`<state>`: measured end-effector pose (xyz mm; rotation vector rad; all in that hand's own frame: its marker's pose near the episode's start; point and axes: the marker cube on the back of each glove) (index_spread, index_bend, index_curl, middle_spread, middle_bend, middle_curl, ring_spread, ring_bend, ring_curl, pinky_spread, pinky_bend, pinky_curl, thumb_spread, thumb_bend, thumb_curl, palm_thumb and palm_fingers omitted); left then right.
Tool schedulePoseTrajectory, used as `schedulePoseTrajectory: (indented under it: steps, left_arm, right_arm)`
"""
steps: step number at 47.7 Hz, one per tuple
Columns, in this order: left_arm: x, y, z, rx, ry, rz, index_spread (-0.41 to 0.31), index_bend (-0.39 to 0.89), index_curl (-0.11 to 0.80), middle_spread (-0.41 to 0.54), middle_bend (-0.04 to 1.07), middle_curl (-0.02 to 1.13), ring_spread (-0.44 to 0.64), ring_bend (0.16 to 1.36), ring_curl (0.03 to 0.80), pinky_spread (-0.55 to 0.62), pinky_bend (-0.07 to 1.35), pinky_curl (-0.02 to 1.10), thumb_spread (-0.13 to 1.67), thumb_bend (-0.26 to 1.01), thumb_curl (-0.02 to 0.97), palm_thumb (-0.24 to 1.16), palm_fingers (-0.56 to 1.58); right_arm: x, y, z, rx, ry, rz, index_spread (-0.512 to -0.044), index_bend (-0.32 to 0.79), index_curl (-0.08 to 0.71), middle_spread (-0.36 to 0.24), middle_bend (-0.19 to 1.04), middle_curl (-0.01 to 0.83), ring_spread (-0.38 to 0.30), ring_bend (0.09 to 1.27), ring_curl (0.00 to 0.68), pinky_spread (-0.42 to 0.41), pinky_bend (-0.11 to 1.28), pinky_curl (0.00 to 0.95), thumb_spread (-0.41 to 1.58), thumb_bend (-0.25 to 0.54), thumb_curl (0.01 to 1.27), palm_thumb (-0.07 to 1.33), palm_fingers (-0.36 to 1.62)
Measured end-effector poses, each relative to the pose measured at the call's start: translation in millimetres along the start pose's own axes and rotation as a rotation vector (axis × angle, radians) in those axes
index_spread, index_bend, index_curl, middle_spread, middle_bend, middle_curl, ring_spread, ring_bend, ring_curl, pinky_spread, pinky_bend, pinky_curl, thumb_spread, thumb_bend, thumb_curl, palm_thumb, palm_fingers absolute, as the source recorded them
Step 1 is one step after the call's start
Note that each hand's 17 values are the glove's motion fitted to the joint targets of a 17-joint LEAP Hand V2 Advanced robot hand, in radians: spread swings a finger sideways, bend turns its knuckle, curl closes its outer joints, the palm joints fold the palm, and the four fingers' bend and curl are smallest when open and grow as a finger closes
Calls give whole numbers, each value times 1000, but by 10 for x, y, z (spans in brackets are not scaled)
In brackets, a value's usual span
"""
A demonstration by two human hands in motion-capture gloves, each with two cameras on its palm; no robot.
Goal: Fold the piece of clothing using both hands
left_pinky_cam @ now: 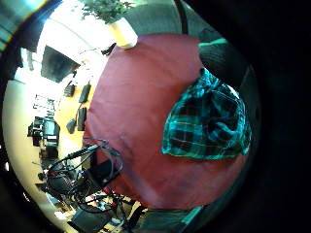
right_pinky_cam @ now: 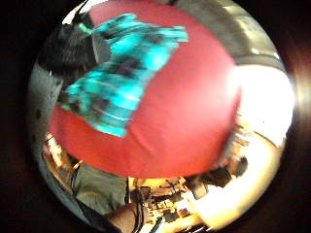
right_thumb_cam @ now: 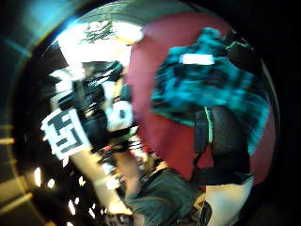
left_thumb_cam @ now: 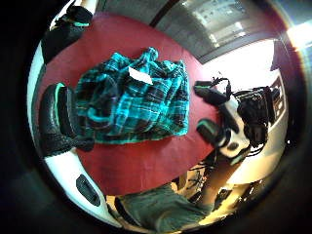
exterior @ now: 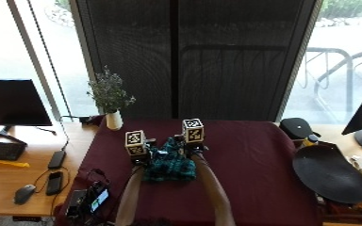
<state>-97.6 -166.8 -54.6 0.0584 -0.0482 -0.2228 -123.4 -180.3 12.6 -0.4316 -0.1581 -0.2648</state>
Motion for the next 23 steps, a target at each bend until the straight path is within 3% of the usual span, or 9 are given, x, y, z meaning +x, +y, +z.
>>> schedulePoseTrajectory:
  steps: [4, 7, 15, 23]
  left_arm:
    - [174, 177, 27, -143, 37, 37, -150, 143, 348, -135, 187, 425, -17, 464, 356, 146, 301, 403, 1506, 225, 369, 748, 642]
    - [286, 321, -123, -167, 27, 51, -150, 142, 348, -135, 186, 426, -18, 463, 356, 144, 299, 404, 1505, 224, 370, 751, 643]
    - [442, 67, 66, -28, 25, 108, -147, 132, 342, -135, 186, 427, -21, 467, 359, 145, 301, 409, 1500, 216, 375, 754, 636]
    - [385, 168, -75, -81, -81, 38, -139, 127, 337, -128, 190, 428, -17, 472, 360, 146, 305, 415, 1490, 200, 375, 745, 625]
  right_arm:
    - [299, 38, -174, 77, 234, 151, -292, 152, 346, -36, 230, 263, -27, 463, 382, 131, 591, 328, 1262, -23, 500, 826, 625]
    - [508, 83, -330, 193, 384, 242, -292, 176, 358, -27, 250, 286, -15, 392, 372, 155, 568, 328, 1285, -26, 486, 796, 597]
    - [903, 60, -398, 338, 440, 308, -299, 182, 373, -26, 205, 307, 4, 291, 350, 193, 530, 322, 1318, -17, 463, 753, 566]
    - [1178, 127, -396, 322, 526, 363, -308, 164, 372, -39, 162, 312, 21, 254, 342, 216, 522, 322, 1316, -22, 443, 716, 542]
